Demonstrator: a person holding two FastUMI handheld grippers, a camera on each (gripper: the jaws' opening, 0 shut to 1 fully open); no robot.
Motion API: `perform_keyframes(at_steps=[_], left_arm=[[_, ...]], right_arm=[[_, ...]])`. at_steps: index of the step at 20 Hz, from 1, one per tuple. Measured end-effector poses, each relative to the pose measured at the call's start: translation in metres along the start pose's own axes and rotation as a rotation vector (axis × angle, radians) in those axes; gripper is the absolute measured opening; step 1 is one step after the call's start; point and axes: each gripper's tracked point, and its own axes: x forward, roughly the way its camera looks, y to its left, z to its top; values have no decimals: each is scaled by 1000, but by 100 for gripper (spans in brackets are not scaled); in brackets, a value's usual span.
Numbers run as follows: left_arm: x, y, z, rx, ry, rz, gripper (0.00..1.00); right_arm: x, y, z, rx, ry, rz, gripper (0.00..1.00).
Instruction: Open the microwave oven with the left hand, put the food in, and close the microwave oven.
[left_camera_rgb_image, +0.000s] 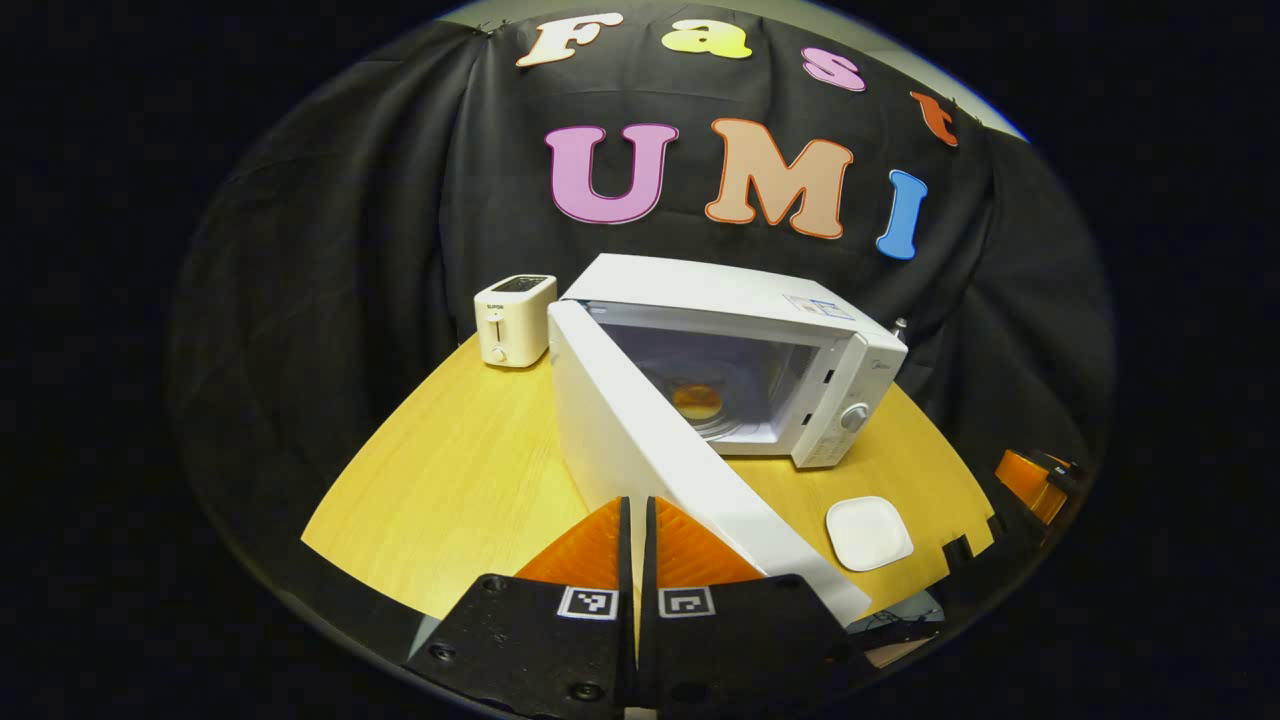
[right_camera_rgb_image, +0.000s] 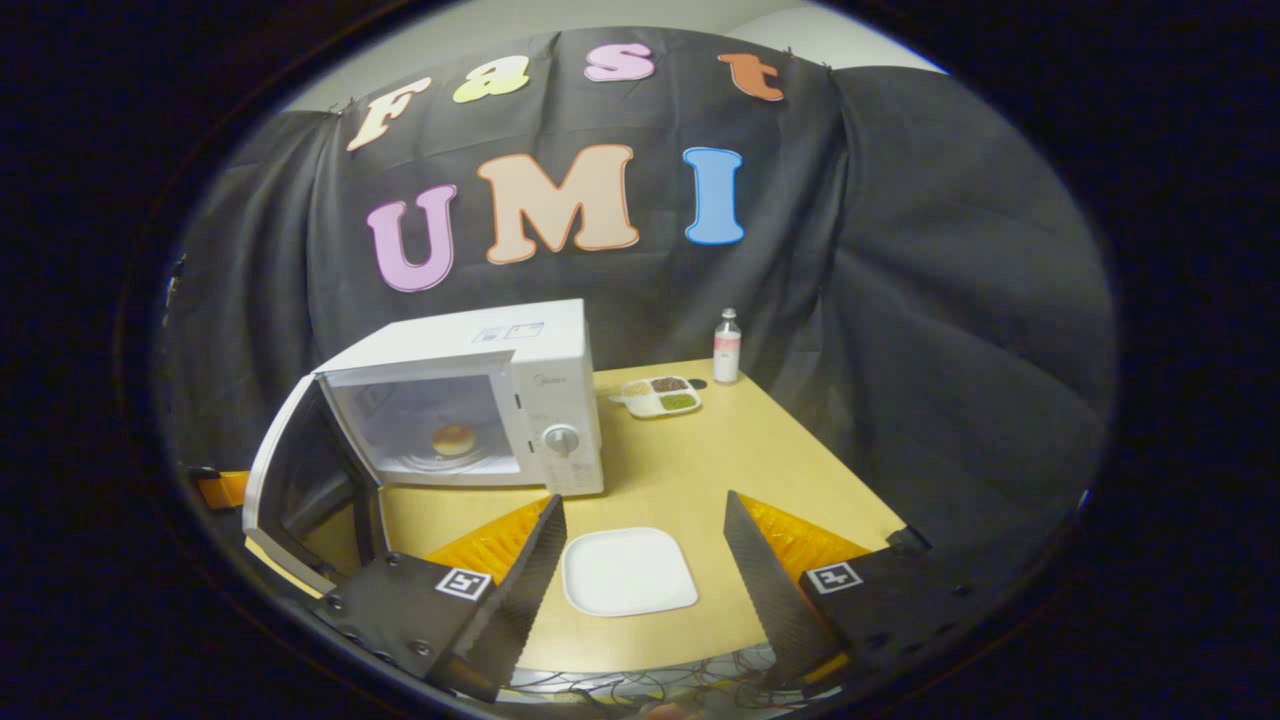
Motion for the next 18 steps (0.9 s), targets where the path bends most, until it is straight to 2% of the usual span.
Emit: perform_keyframes(at_steps=[1,2,9,18], left_arm=[[3,-8,2,1,-6,-1,1],[7,-15,5,4,-10,-1,1],[31,-66,20,20,-43,-11,1],[69,-116,36,43,-74,-37,1]], right_arm=[[1,-6,2,8,-1,0,92],[3,-12,3,11,-1,1,98],[13,-45,12,5,-21,4,98],[23,-68,29,-10,-77,32,98]])
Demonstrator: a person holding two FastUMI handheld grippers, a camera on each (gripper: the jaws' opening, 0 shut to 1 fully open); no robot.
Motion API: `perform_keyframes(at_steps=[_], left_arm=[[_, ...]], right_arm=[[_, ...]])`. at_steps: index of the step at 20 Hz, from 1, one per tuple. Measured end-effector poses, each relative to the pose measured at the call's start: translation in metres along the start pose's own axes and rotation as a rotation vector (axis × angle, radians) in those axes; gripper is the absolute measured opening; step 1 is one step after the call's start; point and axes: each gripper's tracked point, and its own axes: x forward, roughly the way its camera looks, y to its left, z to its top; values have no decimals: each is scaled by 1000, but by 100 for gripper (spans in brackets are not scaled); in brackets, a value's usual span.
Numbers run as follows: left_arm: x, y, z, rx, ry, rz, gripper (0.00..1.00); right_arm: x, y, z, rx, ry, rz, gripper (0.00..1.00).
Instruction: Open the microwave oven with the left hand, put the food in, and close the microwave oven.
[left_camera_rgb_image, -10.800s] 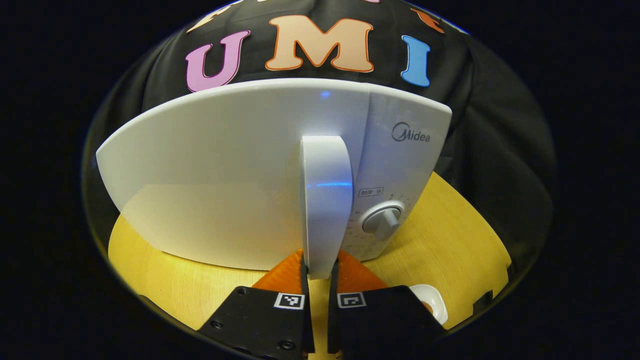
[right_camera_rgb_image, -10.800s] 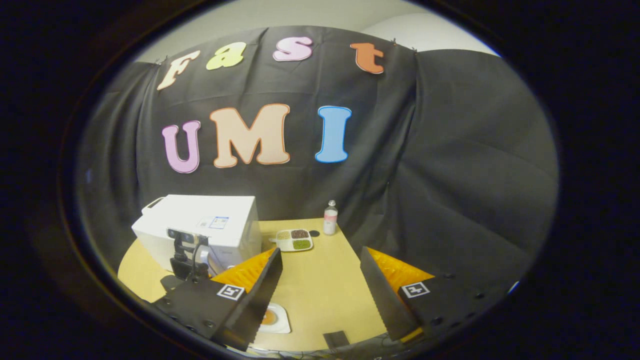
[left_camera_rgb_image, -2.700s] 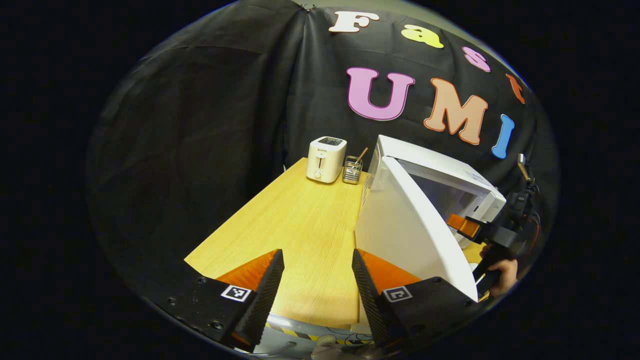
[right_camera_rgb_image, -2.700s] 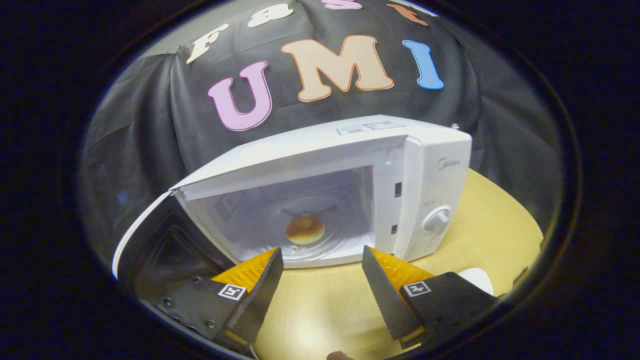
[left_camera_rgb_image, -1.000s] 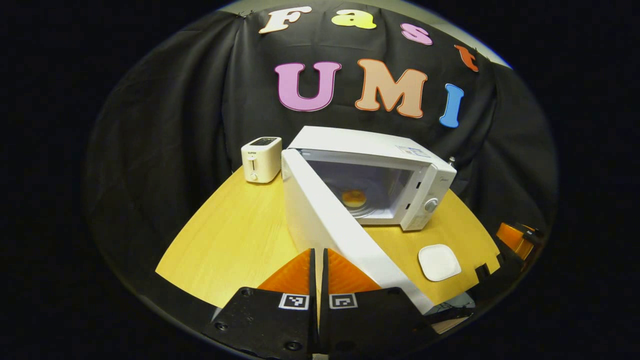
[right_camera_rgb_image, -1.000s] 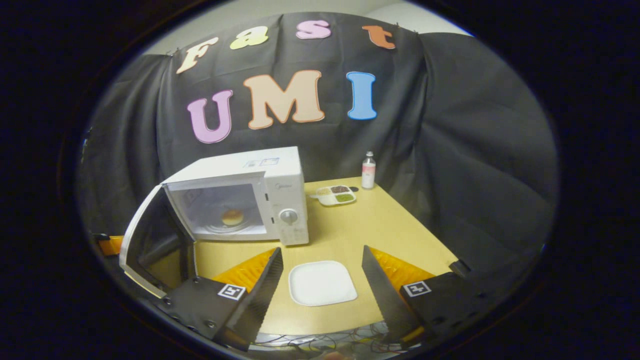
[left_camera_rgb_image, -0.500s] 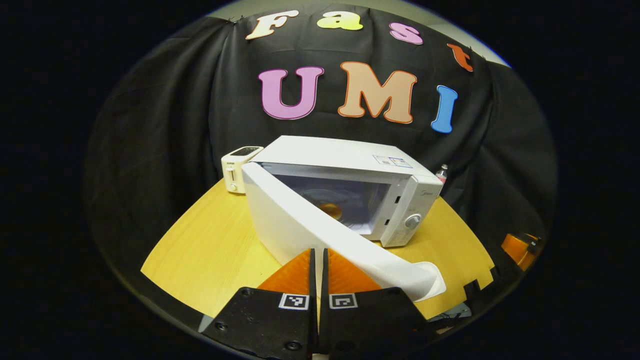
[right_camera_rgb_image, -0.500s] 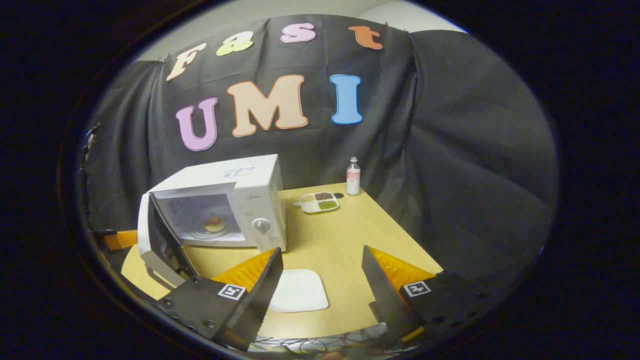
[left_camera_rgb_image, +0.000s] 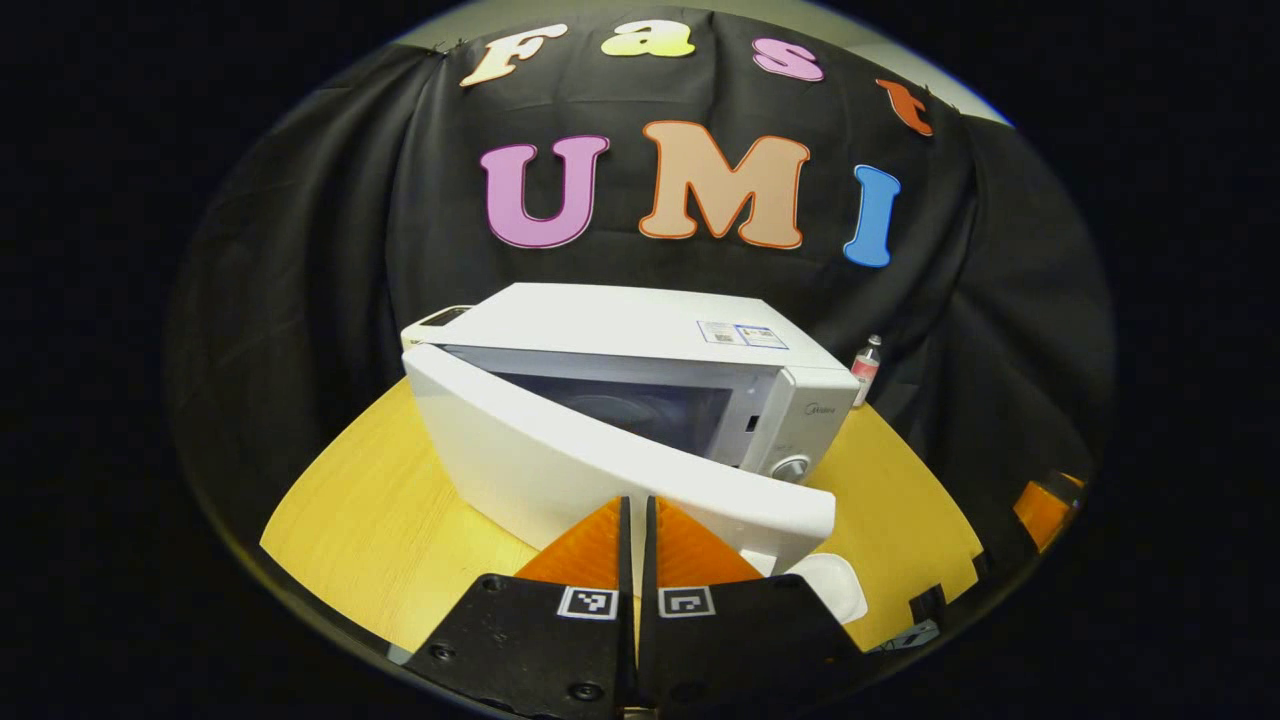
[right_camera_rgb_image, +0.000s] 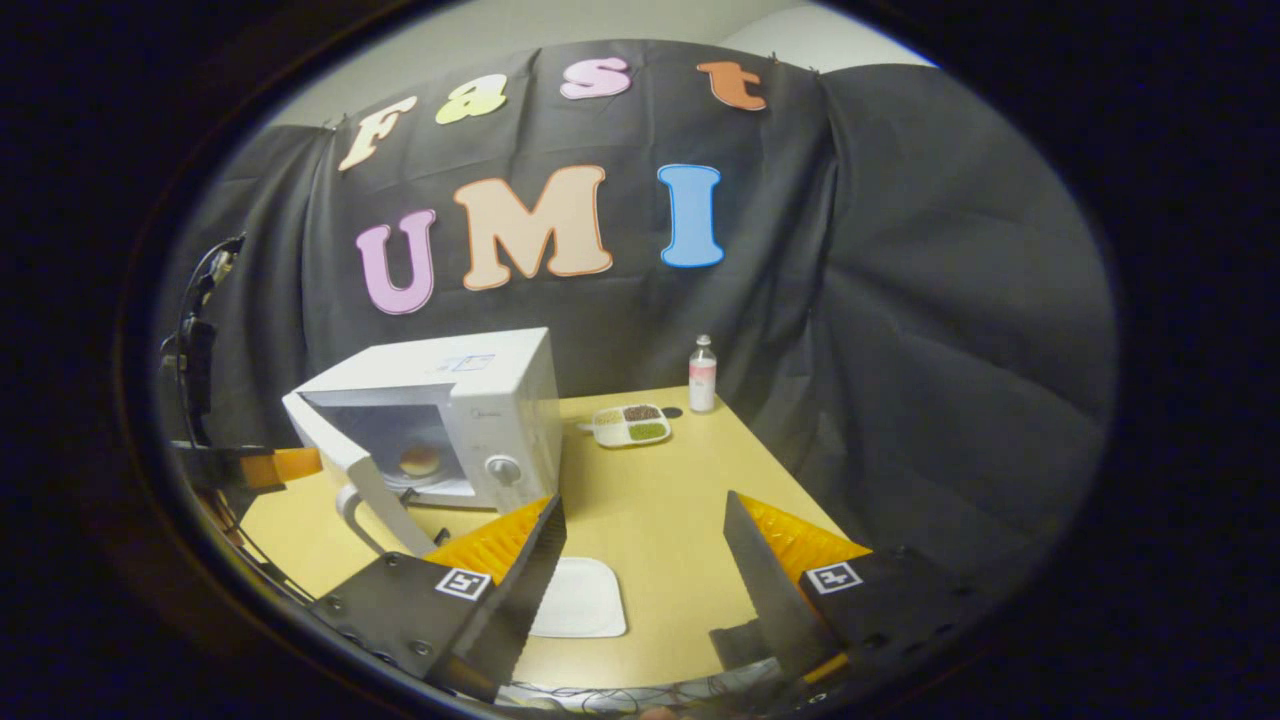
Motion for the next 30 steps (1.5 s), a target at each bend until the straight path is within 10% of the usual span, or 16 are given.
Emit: perform_keyframes(at_steps=[30], left_arm=[[94,-50,32,-50,-27,18,1]], right_arm=[[21,-43,11,42,-44,-70,98]])
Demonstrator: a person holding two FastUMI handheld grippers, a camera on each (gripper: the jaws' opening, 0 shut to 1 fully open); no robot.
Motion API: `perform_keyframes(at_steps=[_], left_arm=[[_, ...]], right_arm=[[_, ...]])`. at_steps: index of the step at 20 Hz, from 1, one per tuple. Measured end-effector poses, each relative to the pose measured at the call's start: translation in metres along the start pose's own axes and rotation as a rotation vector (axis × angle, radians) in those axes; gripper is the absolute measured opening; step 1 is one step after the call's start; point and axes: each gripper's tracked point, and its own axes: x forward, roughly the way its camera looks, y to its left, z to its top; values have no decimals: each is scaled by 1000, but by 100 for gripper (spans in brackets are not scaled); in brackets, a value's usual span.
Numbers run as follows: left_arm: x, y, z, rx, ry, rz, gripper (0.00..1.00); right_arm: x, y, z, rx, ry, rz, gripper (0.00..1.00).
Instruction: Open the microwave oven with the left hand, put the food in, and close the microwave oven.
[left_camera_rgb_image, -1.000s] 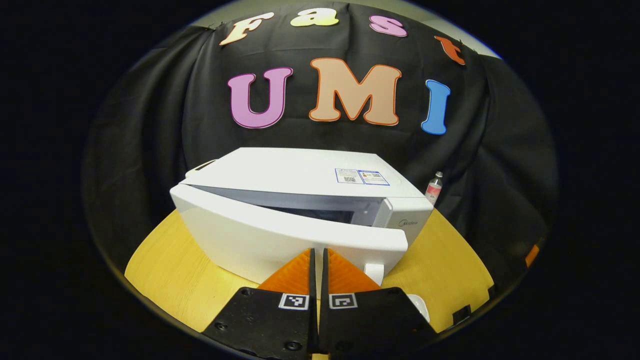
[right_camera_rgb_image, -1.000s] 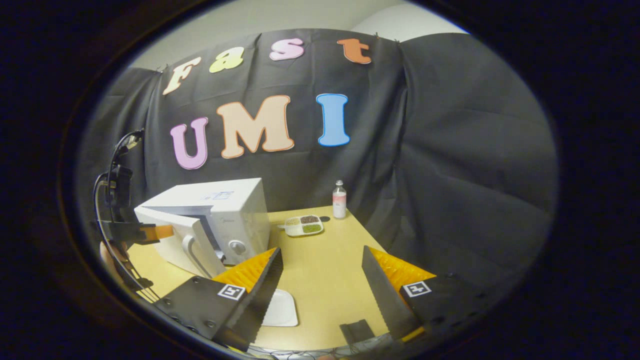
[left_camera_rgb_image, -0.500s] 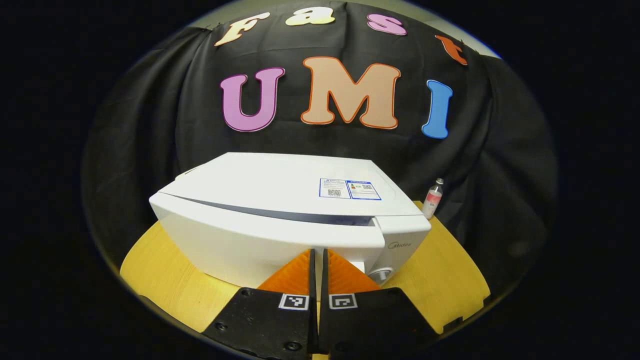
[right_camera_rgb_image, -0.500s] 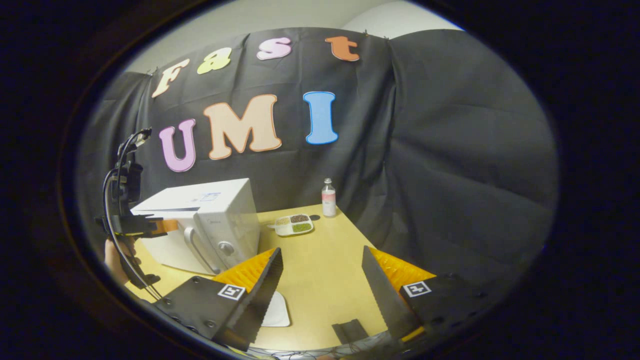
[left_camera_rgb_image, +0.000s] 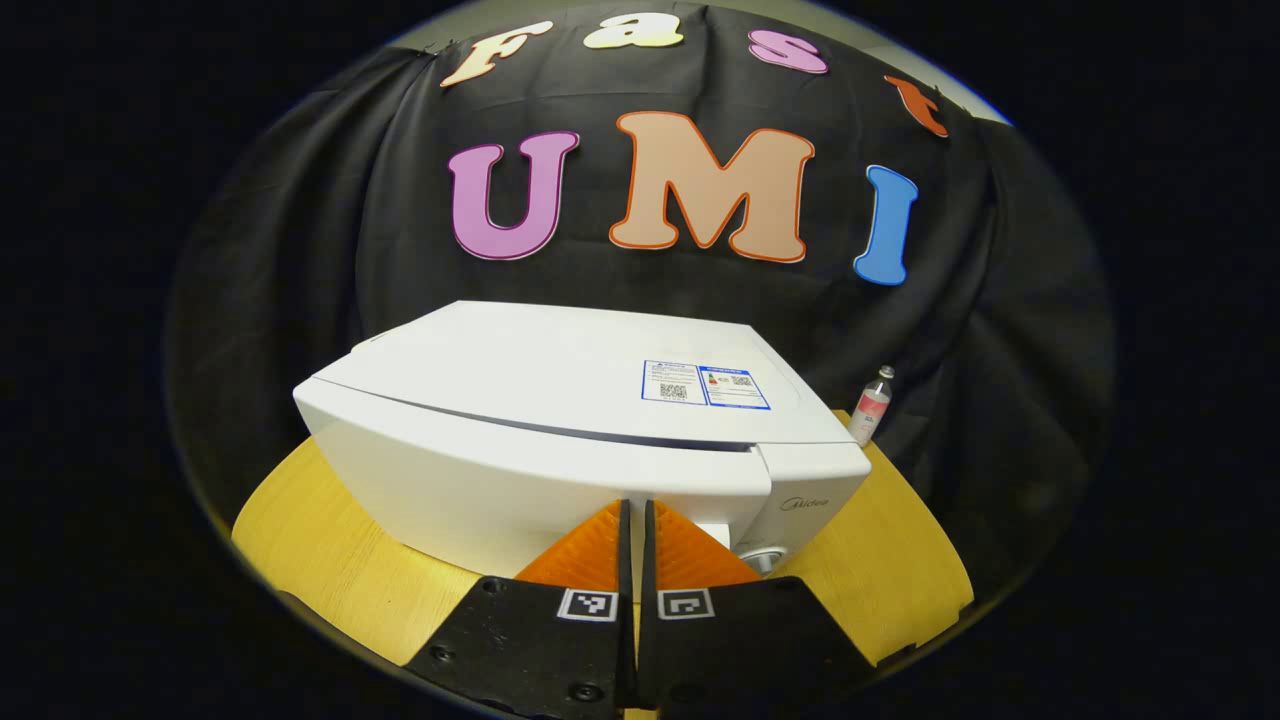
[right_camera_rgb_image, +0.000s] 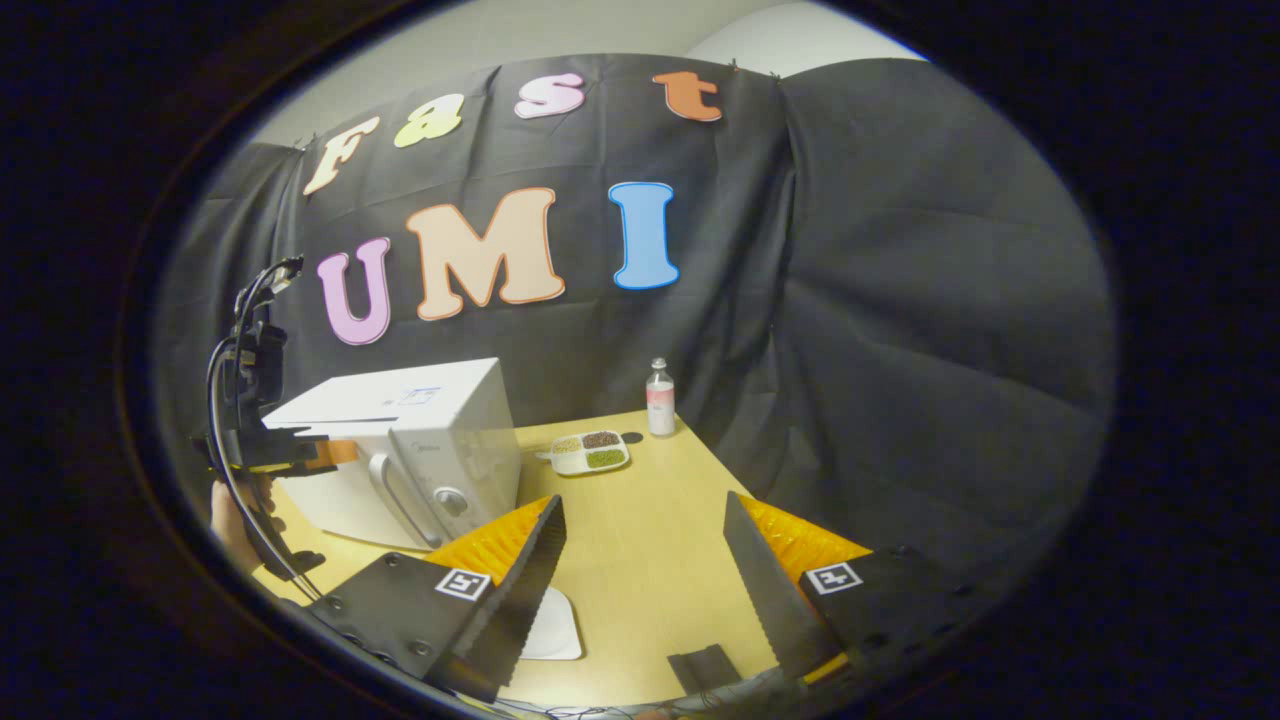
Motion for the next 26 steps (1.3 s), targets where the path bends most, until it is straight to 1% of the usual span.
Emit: perform_keyframes(at_steps=[5,7,9,10,11,15,18,20,22,23,24,26], left_arm=[[2,3,-3,-19,6,0,1],[6,4,2,-25,-15,3,1],[8,7,-8,-52,21,20,0],[9,8,1,-60,1,10,1],[9,8,0,-64,6,6,0],[4,17,4,-50,-8,23,1],[-7,13,3,-40,-5,-2,1],[-22,13,5,-29,-16,-14,1],[-38,17,12,-7,-34,-20,6],[-46,17,16,5,-43,-22,10],[-55,16,21,16,-53,-25,12],[-70,13,32,30,-82,-38,16]], right_arm=[[-1,3,0,-7,2,9,98],[-3,3,-1,-1,2,10,98],[-5,4,0,-1,-3,16,98],[-6,4,1,-4,-5,18,98],[-7,4,1,-8,-7,18,98],[-9,9,-1,-21,2,42,98],[-5,15,1,-46,17,66,98],[-4,24,8,-33,18,93,98],[-3,33,21,-21,3,120,98],[-2,36,28,-27,-8,131,98],[0,38,36,-38,-23,137,92],[0,40,55,-58,-57,148,92]])
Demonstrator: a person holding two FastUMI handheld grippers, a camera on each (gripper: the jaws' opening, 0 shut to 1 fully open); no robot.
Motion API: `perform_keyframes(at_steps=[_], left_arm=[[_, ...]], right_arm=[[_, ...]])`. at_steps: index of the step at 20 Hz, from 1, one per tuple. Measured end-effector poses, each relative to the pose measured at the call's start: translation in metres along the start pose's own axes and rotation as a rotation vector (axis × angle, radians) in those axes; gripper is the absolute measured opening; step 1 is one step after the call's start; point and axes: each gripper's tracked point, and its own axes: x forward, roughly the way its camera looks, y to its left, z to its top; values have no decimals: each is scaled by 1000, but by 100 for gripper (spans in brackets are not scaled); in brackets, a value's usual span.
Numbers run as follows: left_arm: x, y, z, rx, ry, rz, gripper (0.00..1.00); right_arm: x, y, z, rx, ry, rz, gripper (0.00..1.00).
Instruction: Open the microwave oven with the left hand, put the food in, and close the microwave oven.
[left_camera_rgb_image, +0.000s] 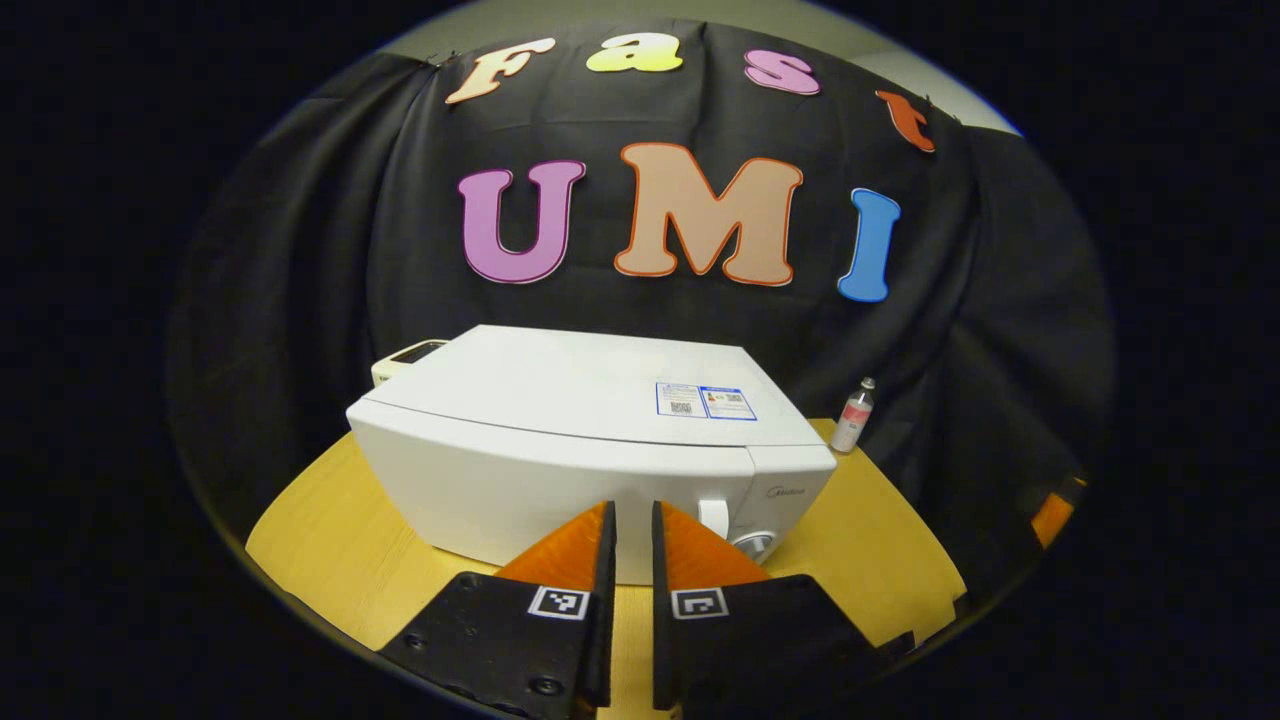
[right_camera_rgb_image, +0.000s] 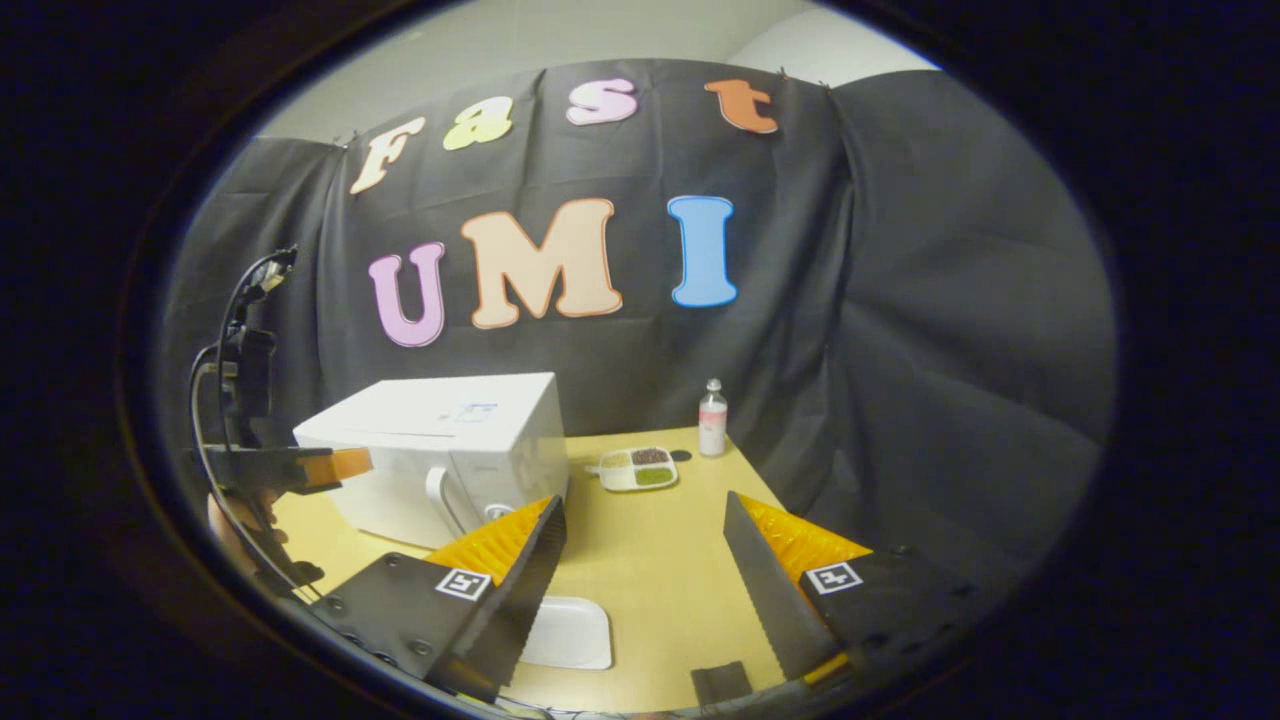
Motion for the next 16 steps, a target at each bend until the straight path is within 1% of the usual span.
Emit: perform_keyframes(at_steps=[4,5,6,7,8,9,11,12,13,14,15,16], left_arm=[[-31,-6,24,-2,-47,-13,17],[-39,-5,28,7,-55,-5,21],[-47,-3,31,20,-63,4,24],[-55,-3,34,31,-70,8,34],[-62,-3,35,39,-75,14,33],[-69,-1,35,41,-80,25,34],[-81,-3,34,30,-84,36,57],[-86,-2,32,30,-87,47,64],[-90,-1,35,38,-92,65,82],[-89,1,36,48,-95,75,93],[-95,1,40,55,-104,87,98],[-97,2,46,61,-118,95,97]], right_arm=[[-4,4,24,-26,-31,19,92],[-6,4,28,-30,-35,21,92],[-8,3,31,-27,-35,24,92],[-11,4,33,-19,-34,29,92],[-14,5,35,-11,-34,34,92],[-16,4,39,-6,-37,37,92],[-19,0,45,-14,-50,33,92],[-20,-1,48,-20,-56,33,92],[-21,-1,51,-22,-58,37,98],[-23,-1,53,-21,-59,44,98],[-23,-2,56,-18,-61,50,98],[-24,-3,59,-13,-67,55,98]])
